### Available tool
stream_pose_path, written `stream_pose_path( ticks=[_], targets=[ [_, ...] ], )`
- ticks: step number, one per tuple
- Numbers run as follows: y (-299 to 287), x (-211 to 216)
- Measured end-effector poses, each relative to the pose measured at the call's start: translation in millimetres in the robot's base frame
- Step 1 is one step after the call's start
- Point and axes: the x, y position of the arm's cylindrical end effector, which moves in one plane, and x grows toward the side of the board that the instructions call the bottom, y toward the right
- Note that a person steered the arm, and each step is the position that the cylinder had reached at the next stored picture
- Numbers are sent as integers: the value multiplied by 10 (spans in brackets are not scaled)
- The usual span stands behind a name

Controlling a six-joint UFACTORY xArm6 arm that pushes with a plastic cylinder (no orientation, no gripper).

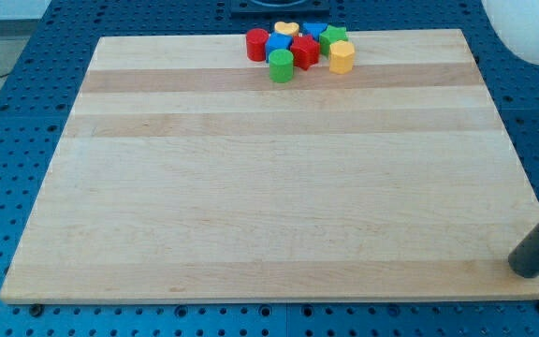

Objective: Move your arm to the top left corner

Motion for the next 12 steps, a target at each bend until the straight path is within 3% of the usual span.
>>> stream_pose_path(
  ticks=[1,4,5,9,10,12],
  targets=[
    [494,-640],
    [508,-3858],
    [450,-4078],
    [389,-4002],
    [415,-3331],
    [470,-1025]
  ],
)
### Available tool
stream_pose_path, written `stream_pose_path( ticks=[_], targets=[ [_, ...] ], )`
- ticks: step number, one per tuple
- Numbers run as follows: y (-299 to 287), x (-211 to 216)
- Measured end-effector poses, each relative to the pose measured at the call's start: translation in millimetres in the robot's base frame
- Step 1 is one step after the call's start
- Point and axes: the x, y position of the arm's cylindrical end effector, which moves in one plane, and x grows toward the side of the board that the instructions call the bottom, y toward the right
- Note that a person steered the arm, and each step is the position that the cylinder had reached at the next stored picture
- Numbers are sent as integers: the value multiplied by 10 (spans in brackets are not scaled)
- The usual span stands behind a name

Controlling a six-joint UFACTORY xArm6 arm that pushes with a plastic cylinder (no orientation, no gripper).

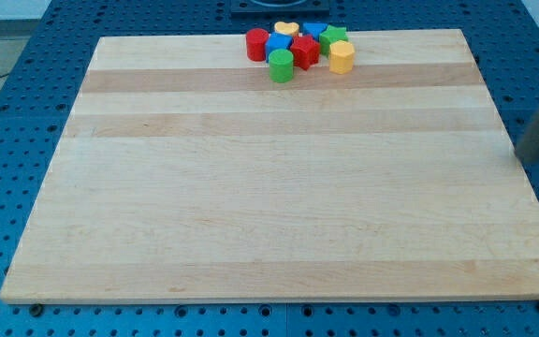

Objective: Move your arm to the top left corner

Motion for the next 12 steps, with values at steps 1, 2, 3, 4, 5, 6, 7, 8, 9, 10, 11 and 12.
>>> stream_pose_path(
  ticks=[1,2,3,4,5,6,7,8,9,10,11,12],
  targets=[
    [-13,673],
    [-128,1203],
    [-161,1217],
    [-390,1220],
    [-777,1218],
    [-1265,1215],
    [-1836,1222],
    [-2357,1214],
    [-3128,1224],
    [-3754,1220],
    [-4378,1214],
    [-5333,1221]
  ],
)
